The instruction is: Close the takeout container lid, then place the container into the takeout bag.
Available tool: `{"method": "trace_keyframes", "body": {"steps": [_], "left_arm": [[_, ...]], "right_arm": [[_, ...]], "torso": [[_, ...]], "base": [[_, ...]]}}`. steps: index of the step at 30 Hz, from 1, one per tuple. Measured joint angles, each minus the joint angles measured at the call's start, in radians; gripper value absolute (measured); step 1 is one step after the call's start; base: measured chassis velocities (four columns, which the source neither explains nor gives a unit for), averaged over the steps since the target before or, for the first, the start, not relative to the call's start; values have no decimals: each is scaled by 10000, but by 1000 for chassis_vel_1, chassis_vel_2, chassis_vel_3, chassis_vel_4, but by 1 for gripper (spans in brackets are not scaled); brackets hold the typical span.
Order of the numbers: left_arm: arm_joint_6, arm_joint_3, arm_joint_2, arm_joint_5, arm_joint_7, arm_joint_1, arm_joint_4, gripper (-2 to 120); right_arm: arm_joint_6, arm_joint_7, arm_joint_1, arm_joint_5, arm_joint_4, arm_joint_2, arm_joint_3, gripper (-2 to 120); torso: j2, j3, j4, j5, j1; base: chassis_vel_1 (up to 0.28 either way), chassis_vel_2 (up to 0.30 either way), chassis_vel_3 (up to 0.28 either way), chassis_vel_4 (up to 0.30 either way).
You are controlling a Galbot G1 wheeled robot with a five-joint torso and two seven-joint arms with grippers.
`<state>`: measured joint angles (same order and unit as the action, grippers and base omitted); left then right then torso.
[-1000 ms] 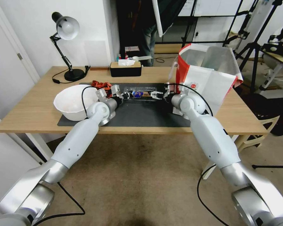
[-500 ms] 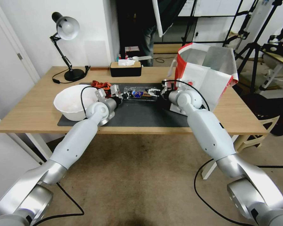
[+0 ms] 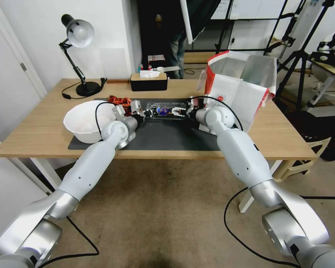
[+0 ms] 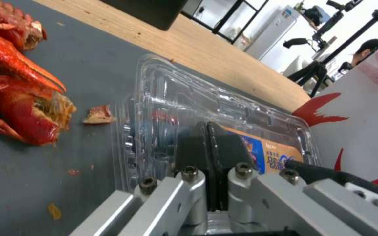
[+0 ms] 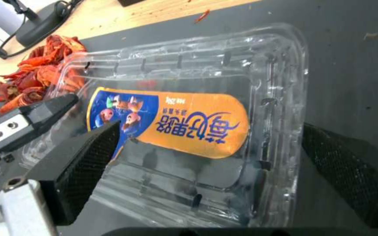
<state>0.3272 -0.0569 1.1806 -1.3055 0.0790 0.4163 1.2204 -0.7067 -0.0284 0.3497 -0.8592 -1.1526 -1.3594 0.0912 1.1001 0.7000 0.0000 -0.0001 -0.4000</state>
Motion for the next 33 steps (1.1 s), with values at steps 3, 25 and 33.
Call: {"method": "trace_keyframes", "body": {"steps": [3, 25, 33], "left_arm": [[0, 0, -11, -22, 11, 8, 69, 0], [23, -32, -48, -103, 48, -9, 249, 0], [40, -32, -78, -130, 48, -6, 273, 0]], "right_arm": [[-106, -77, 1, 1, 18, -45, 11, 100], [-243, -548, 90, -543, 47, -246, 132, 84], [-268, -744, 71, -775, 55, -285, 161, 55]], "torso": [[0, 0, 0, 1, 0], [0, -1, 0, 1, 1], [0, 0, 1, 1, 0]], "base": [[0, 0, 0, 0], [0, 0, 0, 0], [0, 0, 0, 0]]}}
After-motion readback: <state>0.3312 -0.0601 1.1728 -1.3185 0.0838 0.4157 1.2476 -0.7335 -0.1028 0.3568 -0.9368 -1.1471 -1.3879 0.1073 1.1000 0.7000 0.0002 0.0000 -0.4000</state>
